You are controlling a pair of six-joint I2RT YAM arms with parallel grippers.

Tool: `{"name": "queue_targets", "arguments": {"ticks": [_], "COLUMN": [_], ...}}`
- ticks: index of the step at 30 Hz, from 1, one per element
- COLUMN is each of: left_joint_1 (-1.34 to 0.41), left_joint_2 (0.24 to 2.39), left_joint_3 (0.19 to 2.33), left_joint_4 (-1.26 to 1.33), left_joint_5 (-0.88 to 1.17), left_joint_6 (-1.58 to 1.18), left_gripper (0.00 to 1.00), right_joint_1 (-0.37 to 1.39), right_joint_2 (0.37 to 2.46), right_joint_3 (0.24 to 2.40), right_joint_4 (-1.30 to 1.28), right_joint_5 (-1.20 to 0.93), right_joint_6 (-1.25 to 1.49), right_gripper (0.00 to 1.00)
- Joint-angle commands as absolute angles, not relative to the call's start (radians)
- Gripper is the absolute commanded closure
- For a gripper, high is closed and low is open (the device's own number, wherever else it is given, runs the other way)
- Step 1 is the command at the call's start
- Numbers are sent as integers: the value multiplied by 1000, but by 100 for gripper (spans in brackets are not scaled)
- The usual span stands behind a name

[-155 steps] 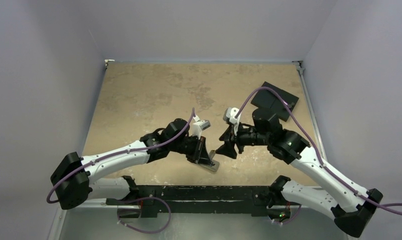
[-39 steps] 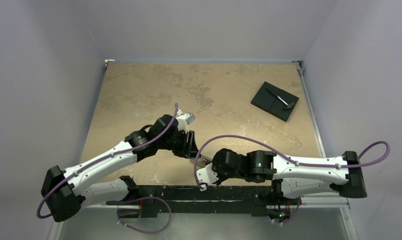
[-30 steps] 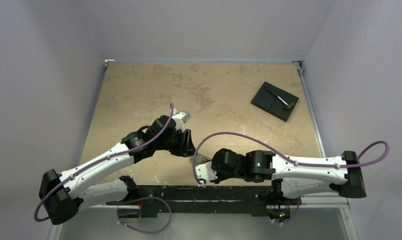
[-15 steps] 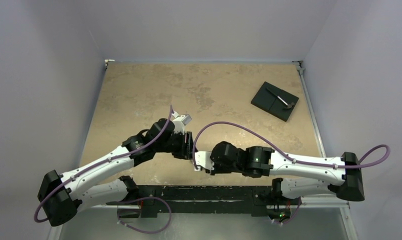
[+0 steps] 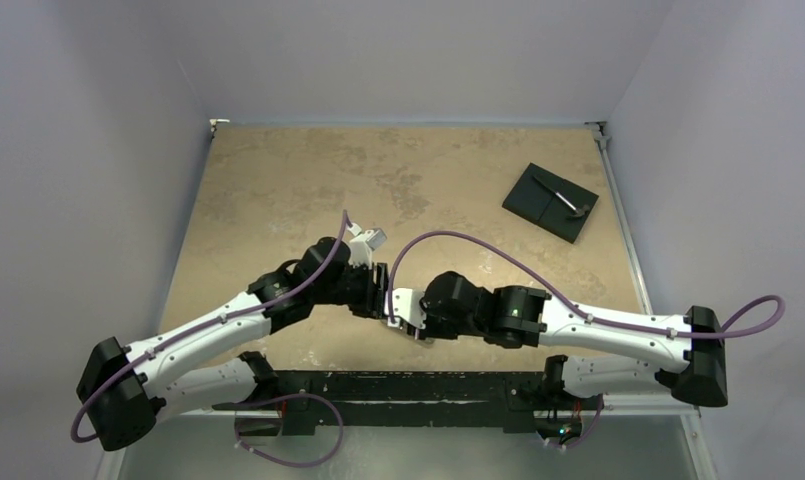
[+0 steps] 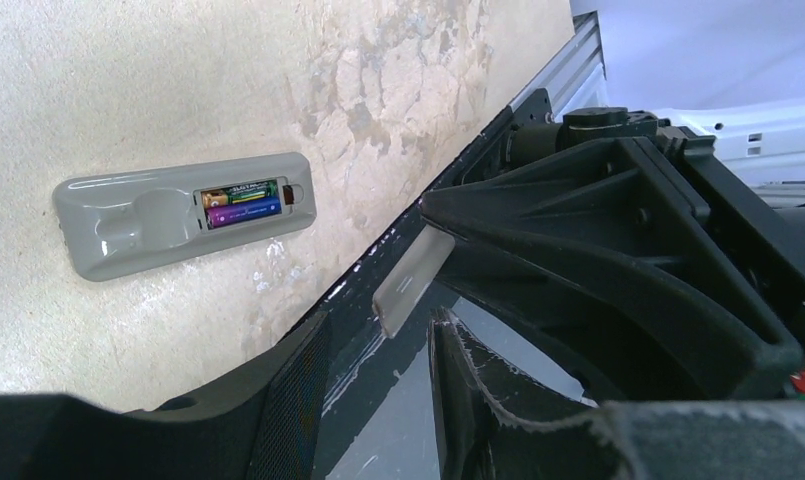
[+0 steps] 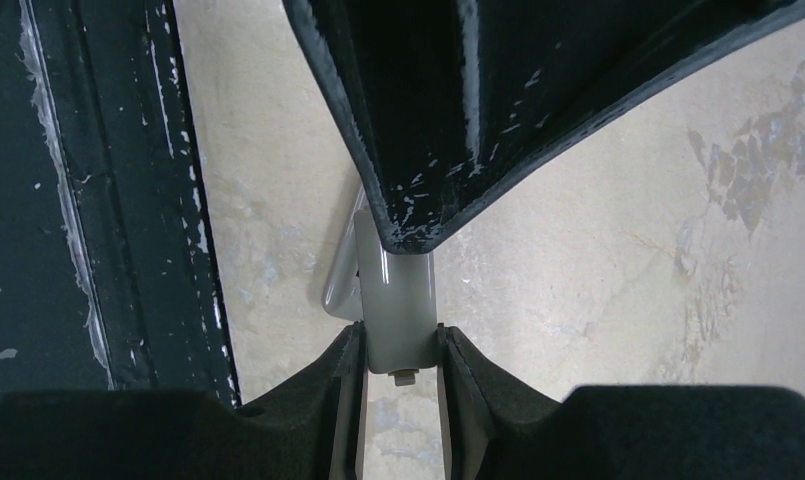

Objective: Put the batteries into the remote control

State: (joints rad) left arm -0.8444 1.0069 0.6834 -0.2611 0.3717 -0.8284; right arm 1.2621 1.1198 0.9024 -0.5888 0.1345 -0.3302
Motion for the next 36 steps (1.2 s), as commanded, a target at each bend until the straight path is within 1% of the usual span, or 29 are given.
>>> {"name": "queue_targets", "arguments": {"ticks": [1,21,29,36], "left_joint_1": [-840,-840,-839,-839], "left_joint_2": [1021,1052,1051,1043], "left_joint_3": [672,637,659,695], "left_joint_4": [-206,-172,-177,-225], "left_joint_5": [391,390,380,340], "left_joint_6": [-845,-851,-850,-827], "left_gripper": [60,61,61,61], "right_joint_1": [1256,1232,1232,1232], "right_joint_2": [1105,998,1014,1036], "right_joint_3": [950,962,942,933], "right_joint_4": [-535,-500,-502,-511], "right_joint_5": [113,80,64,64], "right_joint_6": [-311,-283,-270,-265], "right_gripper": [83,81,81,84]}}
